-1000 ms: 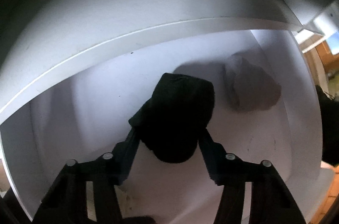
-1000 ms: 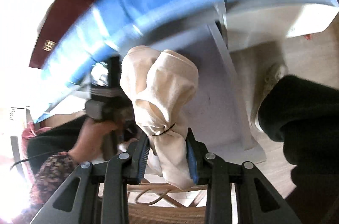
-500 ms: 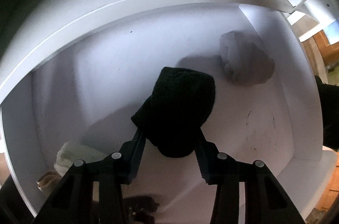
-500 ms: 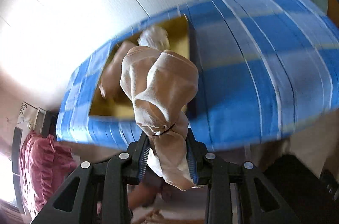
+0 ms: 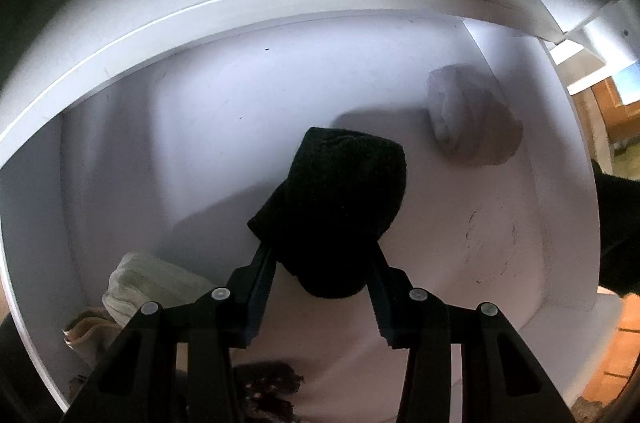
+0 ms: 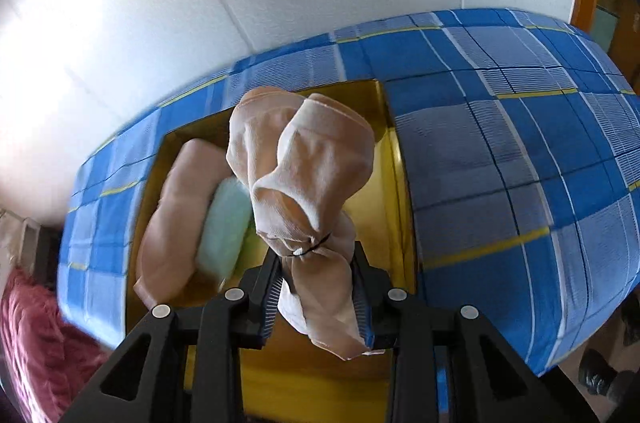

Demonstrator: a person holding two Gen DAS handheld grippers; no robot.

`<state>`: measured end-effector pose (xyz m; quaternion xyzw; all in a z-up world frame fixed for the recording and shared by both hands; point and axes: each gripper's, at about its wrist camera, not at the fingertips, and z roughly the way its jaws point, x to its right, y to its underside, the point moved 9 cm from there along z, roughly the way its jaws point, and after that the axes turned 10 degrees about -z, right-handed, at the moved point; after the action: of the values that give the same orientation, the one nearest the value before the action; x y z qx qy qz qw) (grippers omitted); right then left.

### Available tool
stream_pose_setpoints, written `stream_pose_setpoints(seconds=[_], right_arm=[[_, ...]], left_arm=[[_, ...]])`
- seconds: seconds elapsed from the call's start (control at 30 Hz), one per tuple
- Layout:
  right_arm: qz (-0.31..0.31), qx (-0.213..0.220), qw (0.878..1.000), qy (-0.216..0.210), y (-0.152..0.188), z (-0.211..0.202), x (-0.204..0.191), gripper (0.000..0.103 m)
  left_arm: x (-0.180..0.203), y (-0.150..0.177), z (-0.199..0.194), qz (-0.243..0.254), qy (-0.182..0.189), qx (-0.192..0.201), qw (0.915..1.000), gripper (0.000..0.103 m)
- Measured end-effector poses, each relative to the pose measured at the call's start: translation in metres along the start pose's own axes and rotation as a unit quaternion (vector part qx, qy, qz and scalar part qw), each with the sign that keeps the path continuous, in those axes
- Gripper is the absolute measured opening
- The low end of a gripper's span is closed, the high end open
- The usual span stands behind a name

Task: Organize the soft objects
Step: 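Carry the cream bag into the gold box and open the right tool, then return the right tool to the shelf while the left tool holds the black cloth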

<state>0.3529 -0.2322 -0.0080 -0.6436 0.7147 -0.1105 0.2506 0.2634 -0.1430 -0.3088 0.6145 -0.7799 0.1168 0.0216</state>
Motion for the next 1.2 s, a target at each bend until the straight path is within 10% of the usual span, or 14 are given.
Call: stream_pose_setpoints(seconds=[0.4,0.83,1.2], right_arm=[[0.006,0.077,0.997,-0.022,-0.001,-0.029,0.026,0.046],[-0.106,0.122,0.985,-0.061,0.143,-0.077,0.018,0.046],[-0.109,-0.068,0.991,0.029,0.261,0.028,0.074,0.046]], left_arm=[[-0.001,0.01,-0.004,0.001,-0.006,0.005,1.0,0.046],[0.005,0.014,0.003,-0.01,0.001,0.009,0.9999,0.048],[0.003,0.014,0.006,-0.031,0.011,0.015,0.9993,0.054]])
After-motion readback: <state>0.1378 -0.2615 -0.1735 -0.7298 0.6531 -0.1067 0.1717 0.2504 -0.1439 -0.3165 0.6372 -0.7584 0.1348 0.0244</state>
